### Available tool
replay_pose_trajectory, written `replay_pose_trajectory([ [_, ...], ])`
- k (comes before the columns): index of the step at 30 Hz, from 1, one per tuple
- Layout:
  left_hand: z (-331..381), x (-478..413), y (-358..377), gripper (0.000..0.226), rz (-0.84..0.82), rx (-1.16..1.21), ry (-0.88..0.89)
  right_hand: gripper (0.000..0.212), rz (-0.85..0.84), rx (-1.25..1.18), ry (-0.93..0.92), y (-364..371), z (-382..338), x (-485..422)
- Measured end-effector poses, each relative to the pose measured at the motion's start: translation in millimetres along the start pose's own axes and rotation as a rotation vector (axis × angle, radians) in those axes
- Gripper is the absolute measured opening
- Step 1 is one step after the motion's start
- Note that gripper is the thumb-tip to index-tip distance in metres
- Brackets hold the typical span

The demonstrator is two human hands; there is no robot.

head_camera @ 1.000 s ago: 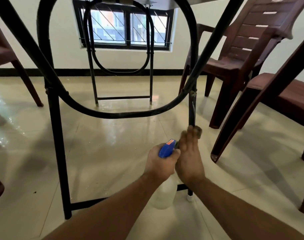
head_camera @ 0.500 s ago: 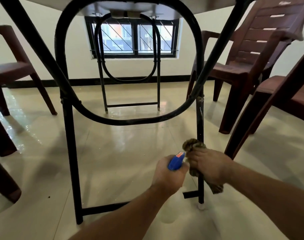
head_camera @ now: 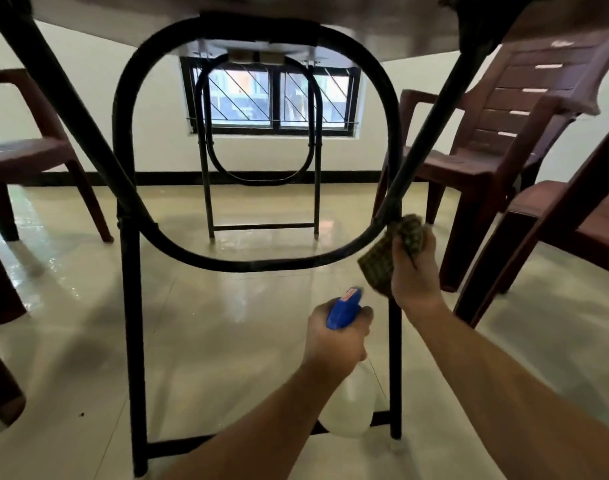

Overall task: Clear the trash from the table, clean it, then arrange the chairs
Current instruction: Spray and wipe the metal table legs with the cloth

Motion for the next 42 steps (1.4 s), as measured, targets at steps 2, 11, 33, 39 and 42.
replay_pose_trajectory([
  [2,-4,-2,-6,0.016,0.021,-0.028,0.001,0.055,-0.03,0.047,-0.143,11,-11,-3],
  [11,13,3,-32,0.015,-0.034,-0.02,0.063,0.036,0.097,-0.047,-0.158,12,-54,-13],
  [33,32,5,-36,0.012,-0.056,0.085,0.029,0.046,0.25,0.063,-0.225,-6,-119,-41],
  [39,45,10,-33,0.024,-0.083,0.134,0.016,0.047,0.296,0.1,-0.264,-23,-158,-50],
  [42,45,14,-35,0.016,-0.09,0.113,0.033,0.049,0.308,0.117,-0.239,-18,-159,-51],
])
Point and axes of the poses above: each hand's wrist, its own x-axis away from the middle knuckle, its own y-axis out of the palm, z = x × y, the point moved 4 cm from there along -x, towards the middle knuckle, and after that the axes turned 11 degrees about z, right-handed, at the moved point
